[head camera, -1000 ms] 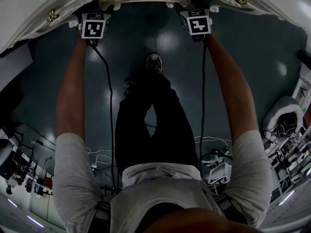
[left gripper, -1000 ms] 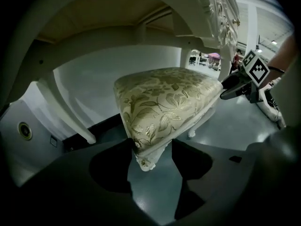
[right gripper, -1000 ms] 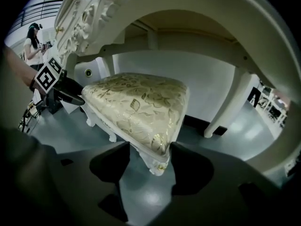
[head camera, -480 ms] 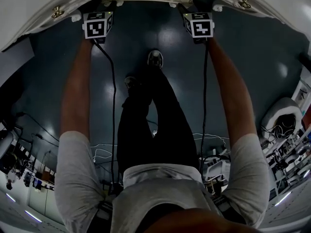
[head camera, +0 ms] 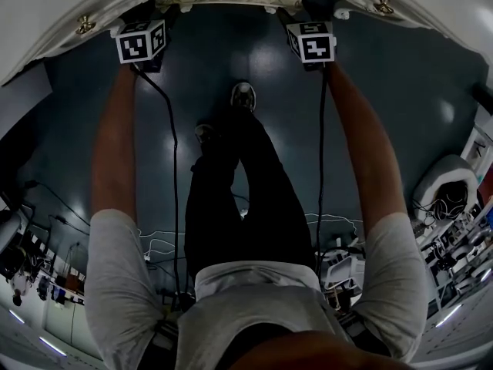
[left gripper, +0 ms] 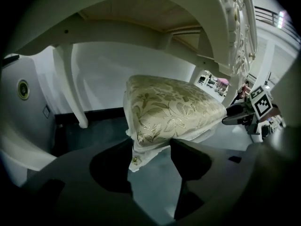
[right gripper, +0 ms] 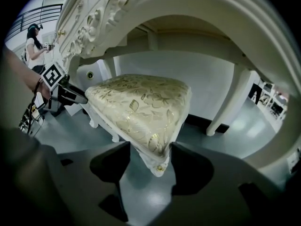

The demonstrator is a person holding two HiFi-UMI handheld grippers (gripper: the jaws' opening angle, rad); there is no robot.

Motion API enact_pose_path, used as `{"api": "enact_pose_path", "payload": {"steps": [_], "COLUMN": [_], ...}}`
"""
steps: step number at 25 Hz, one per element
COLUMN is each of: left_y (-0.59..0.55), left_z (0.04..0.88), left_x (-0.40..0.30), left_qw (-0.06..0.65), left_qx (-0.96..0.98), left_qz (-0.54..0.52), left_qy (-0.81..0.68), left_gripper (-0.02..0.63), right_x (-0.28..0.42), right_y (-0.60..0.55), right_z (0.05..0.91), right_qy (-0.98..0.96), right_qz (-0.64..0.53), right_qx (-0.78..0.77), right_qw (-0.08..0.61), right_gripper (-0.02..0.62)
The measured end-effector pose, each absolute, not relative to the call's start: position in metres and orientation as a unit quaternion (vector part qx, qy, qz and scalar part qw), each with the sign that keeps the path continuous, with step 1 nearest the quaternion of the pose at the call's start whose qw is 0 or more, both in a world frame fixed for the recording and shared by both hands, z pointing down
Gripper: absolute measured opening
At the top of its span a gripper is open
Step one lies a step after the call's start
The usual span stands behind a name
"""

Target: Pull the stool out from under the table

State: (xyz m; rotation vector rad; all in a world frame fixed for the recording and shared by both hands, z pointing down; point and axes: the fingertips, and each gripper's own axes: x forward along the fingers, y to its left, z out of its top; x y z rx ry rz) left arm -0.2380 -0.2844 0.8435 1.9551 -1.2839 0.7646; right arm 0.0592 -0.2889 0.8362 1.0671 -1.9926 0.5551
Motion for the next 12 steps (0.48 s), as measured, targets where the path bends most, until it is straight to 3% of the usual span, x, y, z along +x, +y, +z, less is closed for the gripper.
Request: {"api": "enact_pose_path", "payload": {"steps": [12], "left_y": [-0.257], "left_z": [0.840], "left_x": [-0.229], "left_qw": [0.370], "left_qx": [0.737], "left_qz": [0.283], "left_qy": [-0.489], "left_gripper": [0.219], "right_x": [0.070], "right_y": [-0.278], "right_z": [0.834], "right_qy": [-0.779], "right_qz": [0.219], "right_qx": [0.422], "right_qw": [0.408], "right_gripper": [0.265]}}
